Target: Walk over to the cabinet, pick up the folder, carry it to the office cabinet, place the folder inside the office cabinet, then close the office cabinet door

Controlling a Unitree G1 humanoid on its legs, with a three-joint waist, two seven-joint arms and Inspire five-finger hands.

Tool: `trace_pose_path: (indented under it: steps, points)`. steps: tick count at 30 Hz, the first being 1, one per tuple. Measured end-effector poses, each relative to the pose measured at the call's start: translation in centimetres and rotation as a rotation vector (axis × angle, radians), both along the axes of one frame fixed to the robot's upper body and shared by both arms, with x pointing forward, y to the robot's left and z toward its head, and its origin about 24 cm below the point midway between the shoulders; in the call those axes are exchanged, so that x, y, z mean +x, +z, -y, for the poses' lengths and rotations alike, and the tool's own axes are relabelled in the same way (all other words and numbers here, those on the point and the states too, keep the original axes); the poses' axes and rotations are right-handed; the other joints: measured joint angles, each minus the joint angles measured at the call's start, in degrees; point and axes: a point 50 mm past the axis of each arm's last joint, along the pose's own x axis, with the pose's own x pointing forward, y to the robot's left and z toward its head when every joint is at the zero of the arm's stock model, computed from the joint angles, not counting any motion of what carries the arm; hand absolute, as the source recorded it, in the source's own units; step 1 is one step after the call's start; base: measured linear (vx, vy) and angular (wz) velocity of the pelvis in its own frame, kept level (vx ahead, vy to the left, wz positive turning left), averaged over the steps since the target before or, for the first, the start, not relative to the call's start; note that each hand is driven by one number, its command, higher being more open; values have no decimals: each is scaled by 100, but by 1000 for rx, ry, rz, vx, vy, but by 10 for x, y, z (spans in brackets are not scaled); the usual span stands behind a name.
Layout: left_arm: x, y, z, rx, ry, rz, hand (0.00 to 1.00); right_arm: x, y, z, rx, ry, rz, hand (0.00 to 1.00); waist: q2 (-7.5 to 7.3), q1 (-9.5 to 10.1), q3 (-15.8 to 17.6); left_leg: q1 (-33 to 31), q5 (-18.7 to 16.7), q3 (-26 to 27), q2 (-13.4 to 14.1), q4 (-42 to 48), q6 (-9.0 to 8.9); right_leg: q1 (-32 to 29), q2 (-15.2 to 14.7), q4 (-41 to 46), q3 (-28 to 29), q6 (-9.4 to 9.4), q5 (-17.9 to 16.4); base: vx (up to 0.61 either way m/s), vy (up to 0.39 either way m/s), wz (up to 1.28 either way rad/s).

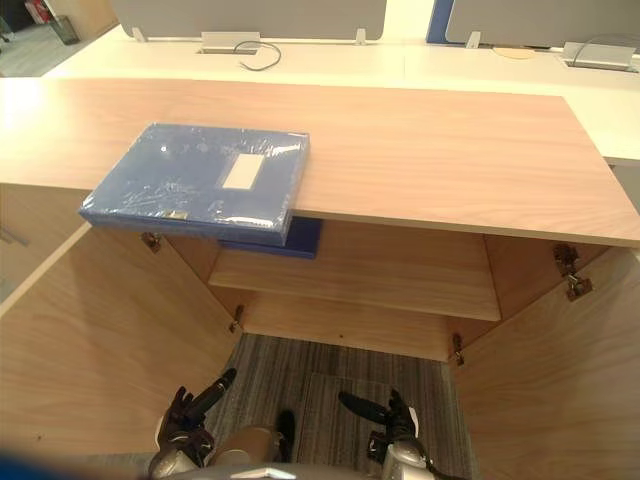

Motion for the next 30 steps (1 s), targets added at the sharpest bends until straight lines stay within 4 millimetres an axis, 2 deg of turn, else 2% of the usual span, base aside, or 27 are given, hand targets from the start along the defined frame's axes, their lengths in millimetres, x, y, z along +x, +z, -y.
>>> trace_pose_path:
  steps: [1, 2, 3, 4, 5, 6, 7, 8, 9, 10, 11, 14, 16, 17, 19, 22, 27, 30]
  points:
    - [-1, 0, 1, -3, -3, -3, 100, 0, 0, 1, -4, 5, -3, 100, 26, 1, -11, 33, -14, 9, 4, -49, -6, -129, -33, 291, 18, 36, -22, 66, 32, -23]
    - [-6, -2, 3, -12, -7, -20, 100, 3, 2, 7, -27, 23, 9, 100, 107, -15, -5, 174, -17, 18, 37, -175, 4, -683, -174, 1545, 72, 83, -46, 65, 35, -16]
    - [-7, -2, 3, -15, -7, -20, 100, 4, 4, 11, -41, 27, 20, 100, 118, -46, 16, 313, -38, -18, 39, -277, 38, -1125, -352, 2510, 122, 103, 16, 62, 22, -3]
    - [-6, -2, 3, -17, -5, -17, 100, 6, 5, 13, -46, 27, 30, 100, 66, -46, 59, 383, -72, -48, 18, -289, 59, -1339, -460, 3075, 161, 30, 111, 56, -24, 25]
    - [-6, -2, 2, -22, 4, -16, 100, 2, 5, 14, -49, 24, 27, 100, 3, -35, 42, 420, -154, -149, 1, -252, -16, -1574, -598, 3314, 140, -73, -170, 69, -40, 41]
    - [-6, -2, 2, -29, 8, -9, 100, 2, 5, 14, -50, 26, 29, 100, -40, -31, 20, 465, -160, -253, 42, -259, -24, -1704, -644, 3055, 154, -68, -401, 67, -56, 50]
    - [-6, -2, 2, -35, 14, -6, 100, 2, 5, 13, -51, 30, 32, 100, -41, -58, 19, 483, -151, -344, 79, -258, -38, -1708, -604, 2726, 212, -35, -442, 42, -110, 53]
    - [-5, -2, 1, -54, 31, 10, 100, 1, 5, 11, -50, 44, 32, 100, -93, -71, -20, 475, -152, -457, 107, -260, -105, -1669, -514, 1872, 416, 27, -381, 35, -198, 53]
    - [-6, -1, -3, -63, 61, 26, 100, -3, 3, 7, -39, 59, 17, 100, -217, -66, -98, 453, -191, -516, 67, -267, -212, -1644, -540, 1115, 493, 162, 23, 55, -228, 49]
    - [-6, -2, -1, -85, 78, 26, 100, -3, 2, 7, -37, 65, 13, 100, -187, -64, -154, 478, -165, -576, 126, -298, -282, -1569, -485, 1030, 388, 135, 39, 128, -252, 35]
    - [-10, -4, 3, -121, 95, 27, 100, -9, -2, 10, -40, 66, -18, 100, -61, -28, -402, 482, -31, -629, 318, -543, -387, -1541, -288, 718, 275, 44, 131, 148, -204, 19]
    - [-19, -6, 6, -164, 132, 25, 100, -12, -4, 15, -47, 81, -48, 100, 130, -13, -574, 561, 193, -702, 636, -1060, -578, -1352, 109, 123, 68, -107, 329, 173, -233, 11]
    - [-17, -4, 5, -162, 133, 41, 100, -14, -5, 17, -51, 79, -57, 100, 135, -3, -578, 646, 219, -824, 723, -1163, -614, -1128, 218, -69, -110, -117, 343, 143, -179, 36]
    - [-15, -1, 3, -153, 127, 54, 100, -14, -5, 17, -51, 78, -61, 100, 85, 8, -564, 714, 237, -845, 744, -1191, -643, -978, 251, -159, -227, -117, 343, 119, -127, 44]
    - [-14, 4, 1, -137, 121, 79, 100, -16, -6, 16, -52, 75, -70, 100, 7, 19, -612, 727, 250, -845, 745, -1233, -662, -855, 275, -305, -343, -117, 343, 106, -61, 31]
    - [-8, 14, -1, -102, 92, 127, 100, -15, -6, 16, -54, 71, -70, 100, -10, 70, -618, 747, 253, -889, 715, -1284, -665, -757, 265, -427, -404, -116, 344, 71, -10, 15]
    - [9, 47, -9, -45, 65, 301, 100, -16, -7, 5, -22, 71, -73, 100, 30, 265, -597, 772, 271, -1223, 629, -1262, -644, -459, 195, -497, -807, -114, 345, 13, -9, 38]
    - [8, 70, -15, -3, 79, 395, 100, -15, -7, -1, 0, 82, -65, 100, 30, 354, -593, 664, 283, -1480, 567, -1226, -664, -375, 188, -569, -1060, -114, 344, -49, -12, 46]
